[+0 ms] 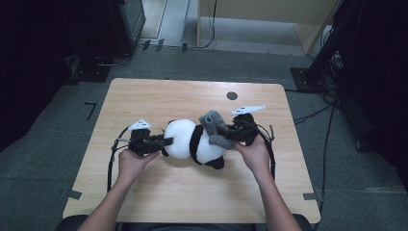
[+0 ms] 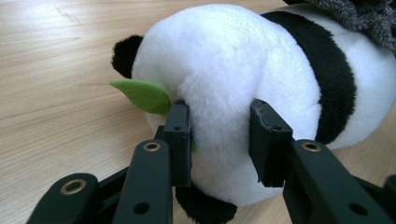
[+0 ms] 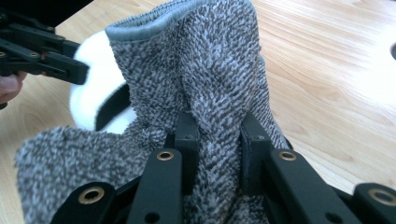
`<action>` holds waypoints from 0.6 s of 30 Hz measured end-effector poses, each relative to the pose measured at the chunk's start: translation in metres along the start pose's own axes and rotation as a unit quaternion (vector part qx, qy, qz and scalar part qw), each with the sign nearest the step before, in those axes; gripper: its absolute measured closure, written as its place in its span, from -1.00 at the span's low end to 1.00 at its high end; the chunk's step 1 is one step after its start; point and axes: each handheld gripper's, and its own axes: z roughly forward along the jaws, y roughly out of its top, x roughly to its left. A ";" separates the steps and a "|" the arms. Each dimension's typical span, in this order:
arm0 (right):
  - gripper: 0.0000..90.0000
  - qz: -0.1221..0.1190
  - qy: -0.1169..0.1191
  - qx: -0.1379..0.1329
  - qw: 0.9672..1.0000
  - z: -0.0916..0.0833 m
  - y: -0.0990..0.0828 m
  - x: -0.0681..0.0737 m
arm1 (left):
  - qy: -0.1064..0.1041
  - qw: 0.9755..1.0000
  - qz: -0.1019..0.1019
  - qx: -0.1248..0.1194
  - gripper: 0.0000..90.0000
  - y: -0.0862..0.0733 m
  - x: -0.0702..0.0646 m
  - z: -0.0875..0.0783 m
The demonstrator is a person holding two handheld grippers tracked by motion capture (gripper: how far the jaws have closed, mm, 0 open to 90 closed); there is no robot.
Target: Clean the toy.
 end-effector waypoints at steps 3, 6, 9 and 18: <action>0.67 0.016 -0.006 0.001 1.000 -0.003 -0.005 -0.008 | -0.002 1.000 0.000 0.001 0.41 0.001 0.001 0.000; 0.67 0.024 -0.017 0.004 1.000 -0.005 -0.011 -0.015 | -0.004 1.000 0.000 0.001 0.41 0.001 0.002 0.000; 0.68 0.034 -0.023 0.006 0.999 -0.005 -0.016 -0.020 | -0.008 1.000 0.000 0.000 0.41 0.001 0.002 0.000; 0.69 0.055 -0.029 0.009 0.998 -0.013 -0.021 -0.032 | -0.008 1.000 -0.002 -0.003 0.41 0.001 0.002 0.000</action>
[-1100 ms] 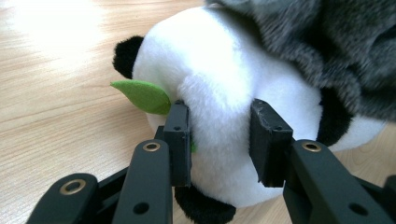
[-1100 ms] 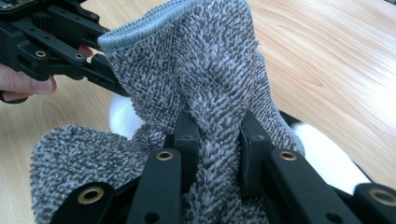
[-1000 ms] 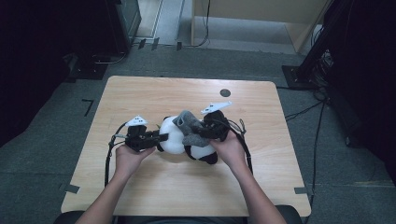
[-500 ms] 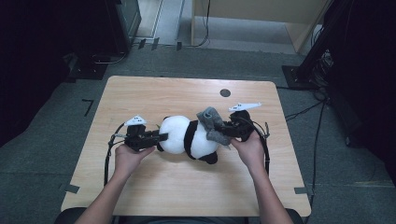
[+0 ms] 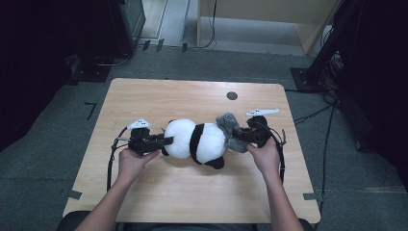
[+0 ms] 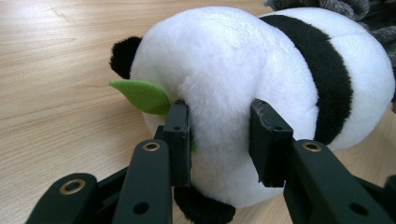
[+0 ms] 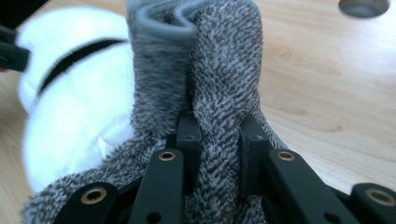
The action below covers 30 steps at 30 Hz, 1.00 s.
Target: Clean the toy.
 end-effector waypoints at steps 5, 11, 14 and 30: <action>0.69 -0.029 0.015 -0.043 0.999 -0.024 0.017 0.024 | 0.002 1.000 -0.003 0.000 0.40 0.001 -0.002 -0.001; 0.68 -0.088 0.056 -0.063 0.993 -0.024 0.034 0.074 | 0.005 1.000 -0.007 -0.001 0.40 0.001 -0.006 -0.003; 0.68 -0.111 0.081 -0.056 0.989 -0.010 0.038 0.096 | 0.008 1.000 -0.005 -0.002 0.40 0.001 -0.007 -0.003; 0.67 -0.165 0.096 0.034 0.981 0.070 0.016 0.137 | 0.021 1.000 -0.003 0.006 0.41 -0.002 -0.008 -0.004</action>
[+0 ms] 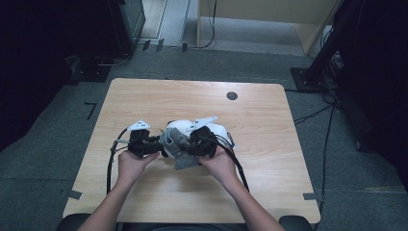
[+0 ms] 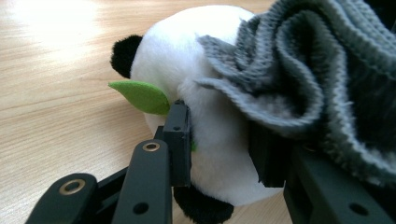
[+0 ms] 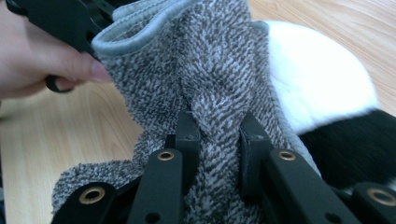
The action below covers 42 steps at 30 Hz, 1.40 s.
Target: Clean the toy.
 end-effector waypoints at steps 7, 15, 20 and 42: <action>0.68 0.021 -0.007 -0.008 1.000 -0.023 -0.016 -0.014 | -0.003 1.000 0.007 0.001 0.41 0.000 0.000 0.001; 0.68 0.039 -0.032 -0.019 0.999 -0.057 -0.029 -0.028 | -0.009 1.000 -0.001 0.007 0.41 0.001 0.001 0.001; 0.68 0.065 -0.056 -0.034 0.996 -0.079 -0.044 -0.044 | -0.011 1.000 -0.001 0.007 0.41 0.000 0.002 0.001; 0.70 0.164 -0.110 0.002 0.980 -0.077 -0.094 -0.103 | -0.014 1.000 -0.002 0.009 0.42 -0.001 0.004 0.000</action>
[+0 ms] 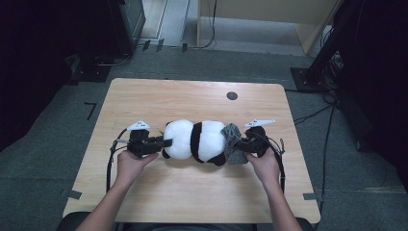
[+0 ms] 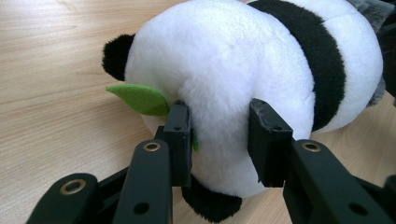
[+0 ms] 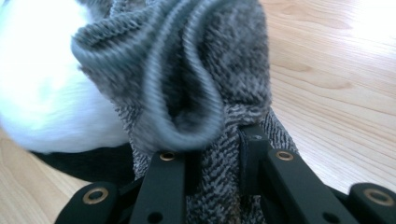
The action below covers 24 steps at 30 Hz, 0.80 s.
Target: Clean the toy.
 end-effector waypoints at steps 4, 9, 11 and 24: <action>0.70 0.019 -0.001 -0.040 0.999 -0.019 0.005 -0.010 | 0.002 1.000 0.004 -0.003 0.42 0.000 -0.001 0.000; 0.70 0.015 0.004 -0.097 0.995 -0.044 0.017 -0.005 | 0.003 1.000 0.001 -0.006 0.42 0.000 -0.001 0.000; 0.70 0.010 0.015 -0.115 0.993 -0.050 0.023 0.002 | 0.003 1.000 0.003 -0.007 0.42 0.000 -0.002 0.000; 0.69 -0.050 0.026 -0.095 0.994 -0.011 0.027 0.043 | 0.003 1.000 0.005 -0.008 0.41 -0.002 -0.002 0.000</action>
